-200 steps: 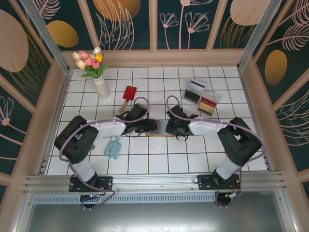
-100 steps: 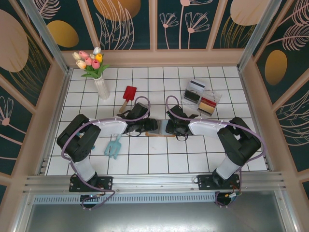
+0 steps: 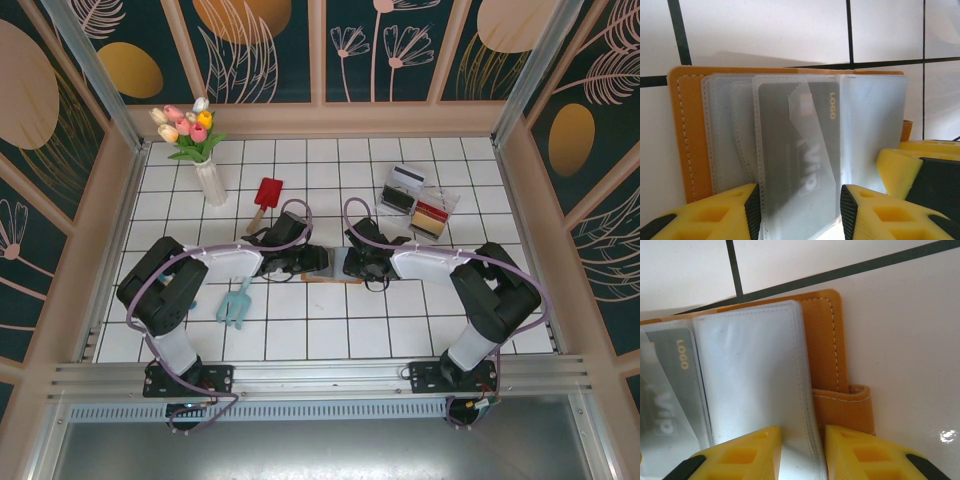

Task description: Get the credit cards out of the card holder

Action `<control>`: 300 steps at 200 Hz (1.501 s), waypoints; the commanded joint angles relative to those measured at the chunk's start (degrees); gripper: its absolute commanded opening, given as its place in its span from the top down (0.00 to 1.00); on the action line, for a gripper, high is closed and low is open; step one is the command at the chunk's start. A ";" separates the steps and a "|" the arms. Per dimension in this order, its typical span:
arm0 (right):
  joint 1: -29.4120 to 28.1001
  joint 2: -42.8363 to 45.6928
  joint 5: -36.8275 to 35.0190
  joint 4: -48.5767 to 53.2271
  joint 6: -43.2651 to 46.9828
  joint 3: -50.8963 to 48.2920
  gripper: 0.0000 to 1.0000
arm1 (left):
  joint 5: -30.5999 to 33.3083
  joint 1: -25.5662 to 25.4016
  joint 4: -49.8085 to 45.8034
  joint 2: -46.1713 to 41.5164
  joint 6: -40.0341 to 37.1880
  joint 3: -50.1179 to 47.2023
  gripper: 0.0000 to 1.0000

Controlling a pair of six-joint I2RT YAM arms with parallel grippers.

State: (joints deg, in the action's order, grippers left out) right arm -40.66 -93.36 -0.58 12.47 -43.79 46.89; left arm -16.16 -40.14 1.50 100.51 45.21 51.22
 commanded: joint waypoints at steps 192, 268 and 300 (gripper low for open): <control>0.84 19.56 -4.69 0.22 -3.60 -5.39 0.53 | -10.15 -1.45 9.93 -0.89 3.30 -0.53 0.57; 3.69 27.80 -5.75 -2.93 -4.90 -10.71 0.40 | -11.02 -4.13 11.49 4.15 4.82 4.14 0.54; 4.61 29.12 -5.58 -3.24 -4.87 -11.38 0.38 | -7.08 -3.74 8.19 1.92 4.05 4.11 0.50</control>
State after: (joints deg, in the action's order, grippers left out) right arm -36.82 -65.76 -4.99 11.09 -47.94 36.38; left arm -26.33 -44.12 10.92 103.85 49.41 54.06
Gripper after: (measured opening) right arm 0.616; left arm 0.486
